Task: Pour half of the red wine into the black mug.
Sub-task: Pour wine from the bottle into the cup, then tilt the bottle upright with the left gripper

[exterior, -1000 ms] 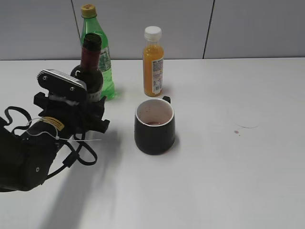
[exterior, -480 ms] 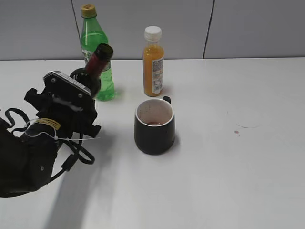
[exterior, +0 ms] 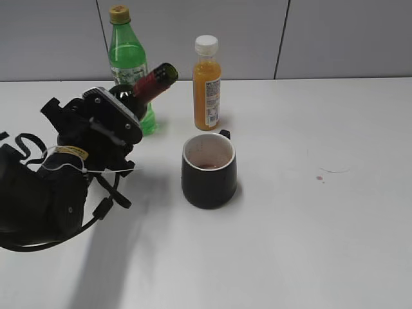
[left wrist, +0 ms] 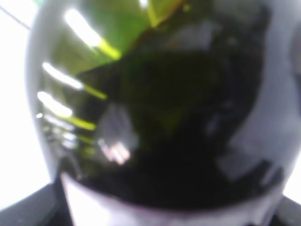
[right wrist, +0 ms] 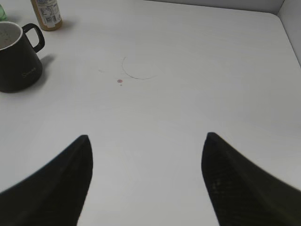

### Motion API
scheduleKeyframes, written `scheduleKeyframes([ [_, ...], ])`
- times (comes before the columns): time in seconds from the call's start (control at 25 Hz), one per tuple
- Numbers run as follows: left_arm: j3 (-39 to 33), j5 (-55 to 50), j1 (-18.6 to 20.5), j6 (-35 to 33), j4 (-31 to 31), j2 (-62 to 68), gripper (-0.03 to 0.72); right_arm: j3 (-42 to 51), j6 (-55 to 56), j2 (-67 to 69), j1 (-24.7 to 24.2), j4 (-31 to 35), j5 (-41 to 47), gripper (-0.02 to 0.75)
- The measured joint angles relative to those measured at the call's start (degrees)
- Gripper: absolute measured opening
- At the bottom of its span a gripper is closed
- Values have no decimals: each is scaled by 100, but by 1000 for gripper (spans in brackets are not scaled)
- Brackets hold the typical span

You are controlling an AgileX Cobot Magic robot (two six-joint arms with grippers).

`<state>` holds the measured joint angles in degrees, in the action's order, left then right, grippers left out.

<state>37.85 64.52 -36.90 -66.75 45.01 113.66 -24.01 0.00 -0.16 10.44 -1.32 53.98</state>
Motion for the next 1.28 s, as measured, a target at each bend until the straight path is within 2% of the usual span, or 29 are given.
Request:
scheduleKeyframes([
  [0.76,320,5,-66,-2711,271,298,536,0,0,0,0,0,0,549],
  [1.28,331,5,-66,-4012,148,298,536,0,-31,0,0,0,0,549],
])
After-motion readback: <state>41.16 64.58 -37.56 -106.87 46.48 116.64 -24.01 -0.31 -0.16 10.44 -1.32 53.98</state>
